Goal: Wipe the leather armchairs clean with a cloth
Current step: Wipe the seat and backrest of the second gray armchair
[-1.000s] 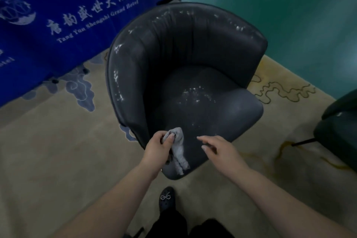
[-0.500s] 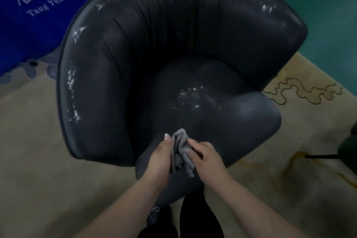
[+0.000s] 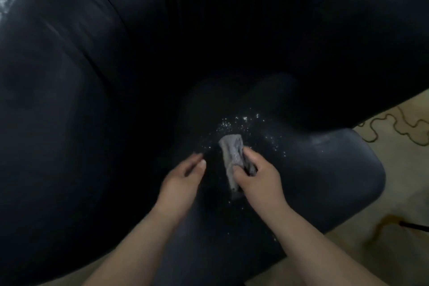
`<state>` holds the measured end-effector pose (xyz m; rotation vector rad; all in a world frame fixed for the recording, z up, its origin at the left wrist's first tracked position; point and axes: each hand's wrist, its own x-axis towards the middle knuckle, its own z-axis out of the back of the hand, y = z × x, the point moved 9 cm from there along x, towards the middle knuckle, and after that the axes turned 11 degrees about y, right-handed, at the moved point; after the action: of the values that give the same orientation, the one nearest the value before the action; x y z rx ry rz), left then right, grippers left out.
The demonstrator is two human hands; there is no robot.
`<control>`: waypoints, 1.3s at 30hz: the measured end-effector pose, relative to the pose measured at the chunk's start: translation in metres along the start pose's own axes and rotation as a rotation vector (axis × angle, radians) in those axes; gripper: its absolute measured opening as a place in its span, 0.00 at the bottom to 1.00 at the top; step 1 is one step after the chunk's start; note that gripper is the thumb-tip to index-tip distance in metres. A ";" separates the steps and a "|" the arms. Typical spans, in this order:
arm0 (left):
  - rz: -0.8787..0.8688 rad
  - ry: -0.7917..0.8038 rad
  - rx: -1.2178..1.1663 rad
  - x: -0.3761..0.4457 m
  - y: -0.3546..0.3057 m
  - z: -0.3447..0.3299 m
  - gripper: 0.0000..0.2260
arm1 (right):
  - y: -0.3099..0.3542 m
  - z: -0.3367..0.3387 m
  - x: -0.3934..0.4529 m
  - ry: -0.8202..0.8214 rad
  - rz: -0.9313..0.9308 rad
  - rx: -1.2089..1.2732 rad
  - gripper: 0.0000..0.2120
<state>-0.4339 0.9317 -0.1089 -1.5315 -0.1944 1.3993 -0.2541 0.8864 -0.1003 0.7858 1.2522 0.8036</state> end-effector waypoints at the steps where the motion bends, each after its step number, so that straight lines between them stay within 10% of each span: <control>1: -0.031 -0.041 0.241 0.012 -0.002 0.010 0.18 | -0.004 0.009 0.010 -0.045 0.007 -0.021 0.21; 4: -0.054 -0.053 0.713 0.043 0.007 0.022 0.32 | -0.024 0.035 0.035 -0.163 -0.035 -0.165 0.21; 12: 0.161 -0.081 0.906 0.078 0.064 0.020 0.53 | -0.049 0.020 0.077 -0.220 0.032 -0.771 0.27; 20: 0.116 -0.123 0.993 0.088 0.066 0.017 0.53 | -0.045 -0.031 0.086 -0.106 0.275 -0.807 0.22; 25: 0.113 -0.127 1.037 0.089 0.067 0.017 0.53 | -0.044 0.036 0.096 -0.429 0.199 -0.682 0.20; 31: 0.070 -0.139 1.008 0.089 0.070 0.017 0.53 | -0.032 -0.042 0.112 -0.063 0.311 -0.931 0.28; 36: 0.017 -0.143 0.968 0.085 0.072 0.020 0.53 | -0.040 0.031 0.138 -0.367 0.160 -0.787 0.22; 39: 0.019 -0.145 0.987 0.084 0.072 0.021 0.52 | -0.025 -0.024 0.134 -0.244 0.312 -0.809 0.17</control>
<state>-0.4595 0.9670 -0.2128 -0.6135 0.3838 1.3108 -0.2584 0.9907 -0.1911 0.3904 0.5017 1.3056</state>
